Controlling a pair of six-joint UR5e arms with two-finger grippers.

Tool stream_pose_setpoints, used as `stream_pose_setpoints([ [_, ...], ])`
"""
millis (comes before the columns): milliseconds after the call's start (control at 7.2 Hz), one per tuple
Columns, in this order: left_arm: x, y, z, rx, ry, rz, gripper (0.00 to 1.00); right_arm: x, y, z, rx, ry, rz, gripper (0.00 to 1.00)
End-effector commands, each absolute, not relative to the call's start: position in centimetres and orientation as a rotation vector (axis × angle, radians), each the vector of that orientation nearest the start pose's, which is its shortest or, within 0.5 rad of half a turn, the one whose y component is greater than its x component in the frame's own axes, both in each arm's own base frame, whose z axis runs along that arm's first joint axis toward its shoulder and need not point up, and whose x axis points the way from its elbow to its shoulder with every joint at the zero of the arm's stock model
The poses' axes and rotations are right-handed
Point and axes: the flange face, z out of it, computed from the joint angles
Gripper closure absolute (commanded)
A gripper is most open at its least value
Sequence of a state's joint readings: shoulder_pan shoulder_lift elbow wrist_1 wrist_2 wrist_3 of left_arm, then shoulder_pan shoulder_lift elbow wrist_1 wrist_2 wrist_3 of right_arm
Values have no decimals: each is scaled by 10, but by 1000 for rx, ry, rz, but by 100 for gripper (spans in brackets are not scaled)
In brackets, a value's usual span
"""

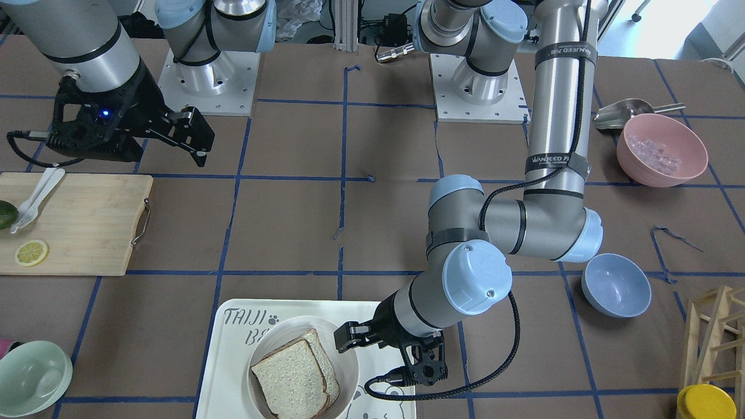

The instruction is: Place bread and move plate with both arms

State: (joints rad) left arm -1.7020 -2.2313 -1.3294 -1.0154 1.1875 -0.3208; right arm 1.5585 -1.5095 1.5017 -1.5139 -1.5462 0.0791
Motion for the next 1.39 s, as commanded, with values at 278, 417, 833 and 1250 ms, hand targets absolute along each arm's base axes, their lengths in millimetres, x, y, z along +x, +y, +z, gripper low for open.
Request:
stream_pose_setpoints([
  [278, -213, -631, 398, 106, 3230, -44, 8, 129, -514, 485, 142, 3114, 80, 0],
  [417, -198, -601, 442, 150, 3193, -20, 8, 129, -515, 485, 140, 3114, 80, 0],
  [833, -175, -512, 490, 154, 3131, -5, 5, 129, -515, 485, 132, 3115, 78, 0],
  [1250, -152, -499, 512, 86, 3135, -84, 0, 129, -514, 485, 142, 3114, 85, 0],
])
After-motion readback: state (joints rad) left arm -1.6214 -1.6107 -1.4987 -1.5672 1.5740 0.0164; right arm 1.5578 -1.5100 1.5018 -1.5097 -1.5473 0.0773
